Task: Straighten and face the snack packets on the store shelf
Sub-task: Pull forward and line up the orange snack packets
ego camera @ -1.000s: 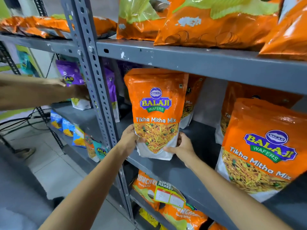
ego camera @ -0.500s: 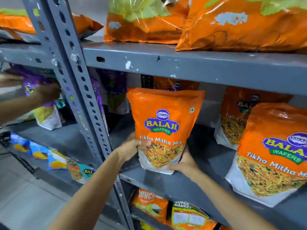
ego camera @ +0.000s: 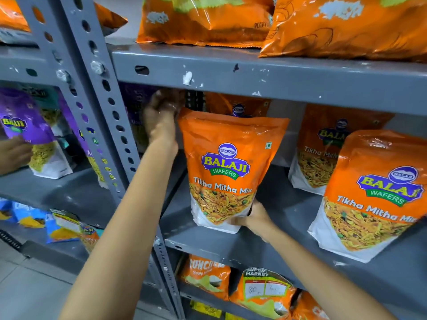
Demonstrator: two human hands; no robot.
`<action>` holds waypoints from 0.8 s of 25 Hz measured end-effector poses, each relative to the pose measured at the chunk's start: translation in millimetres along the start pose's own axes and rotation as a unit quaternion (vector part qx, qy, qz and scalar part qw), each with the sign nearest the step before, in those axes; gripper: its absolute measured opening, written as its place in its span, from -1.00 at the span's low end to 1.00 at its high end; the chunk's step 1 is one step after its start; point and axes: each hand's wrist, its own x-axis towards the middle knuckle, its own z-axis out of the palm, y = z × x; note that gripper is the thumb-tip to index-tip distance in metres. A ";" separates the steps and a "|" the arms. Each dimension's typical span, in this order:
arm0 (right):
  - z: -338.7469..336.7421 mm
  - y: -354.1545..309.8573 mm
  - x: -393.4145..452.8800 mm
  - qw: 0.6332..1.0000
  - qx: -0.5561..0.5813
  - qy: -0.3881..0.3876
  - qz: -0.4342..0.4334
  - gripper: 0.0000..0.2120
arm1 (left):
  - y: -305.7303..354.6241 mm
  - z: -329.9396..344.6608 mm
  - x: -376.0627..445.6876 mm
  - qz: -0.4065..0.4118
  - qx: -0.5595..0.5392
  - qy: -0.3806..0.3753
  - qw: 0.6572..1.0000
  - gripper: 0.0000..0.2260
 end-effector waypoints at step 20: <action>2.4 2.5 -8.6 0.999 -0.002 0.049 0.000 -0.43 | -154.6 -85.3 -93.8 -0.108 0.210 -0.015 0.972 -0.64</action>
